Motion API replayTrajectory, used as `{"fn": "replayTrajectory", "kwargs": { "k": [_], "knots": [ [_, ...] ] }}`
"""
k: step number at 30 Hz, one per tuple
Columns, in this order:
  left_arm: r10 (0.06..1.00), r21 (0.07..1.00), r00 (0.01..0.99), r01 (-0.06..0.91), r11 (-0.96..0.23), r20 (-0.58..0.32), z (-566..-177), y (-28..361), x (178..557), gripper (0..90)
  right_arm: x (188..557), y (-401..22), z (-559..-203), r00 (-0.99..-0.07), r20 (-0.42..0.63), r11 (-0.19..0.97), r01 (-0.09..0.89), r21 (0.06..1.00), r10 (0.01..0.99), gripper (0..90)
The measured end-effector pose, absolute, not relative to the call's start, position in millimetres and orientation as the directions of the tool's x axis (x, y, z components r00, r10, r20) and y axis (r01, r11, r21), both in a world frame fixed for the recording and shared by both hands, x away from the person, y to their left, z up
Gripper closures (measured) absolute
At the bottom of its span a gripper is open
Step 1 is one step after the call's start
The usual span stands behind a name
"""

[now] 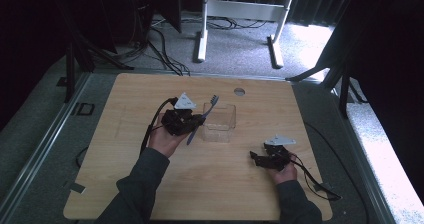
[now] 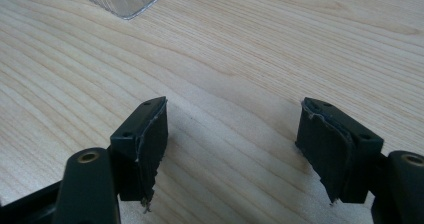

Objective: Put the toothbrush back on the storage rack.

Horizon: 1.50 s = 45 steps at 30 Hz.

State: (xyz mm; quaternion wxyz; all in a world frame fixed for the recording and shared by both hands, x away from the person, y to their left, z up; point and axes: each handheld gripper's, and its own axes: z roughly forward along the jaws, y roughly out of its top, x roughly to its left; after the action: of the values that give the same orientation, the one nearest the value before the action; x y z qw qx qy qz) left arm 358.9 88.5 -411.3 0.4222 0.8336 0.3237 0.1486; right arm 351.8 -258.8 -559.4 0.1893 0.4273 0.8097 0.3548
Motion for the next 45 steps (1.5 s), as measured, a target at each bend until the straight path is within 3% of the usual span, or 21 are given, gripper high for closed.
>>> {"fn": "replayTrajectory", "kwargs": {
  "k": [45],
  "knots": [
    [0.687, 0.876, 0.725, 0.354, -0.327, -0.037, -396.8, 74.0, 364.0, 81.9, 351.8, -258.9, -559.3, -0.564, -0.004, 0.384, 0.558, 0.736, 0.826, 28.0]
  ]
}}
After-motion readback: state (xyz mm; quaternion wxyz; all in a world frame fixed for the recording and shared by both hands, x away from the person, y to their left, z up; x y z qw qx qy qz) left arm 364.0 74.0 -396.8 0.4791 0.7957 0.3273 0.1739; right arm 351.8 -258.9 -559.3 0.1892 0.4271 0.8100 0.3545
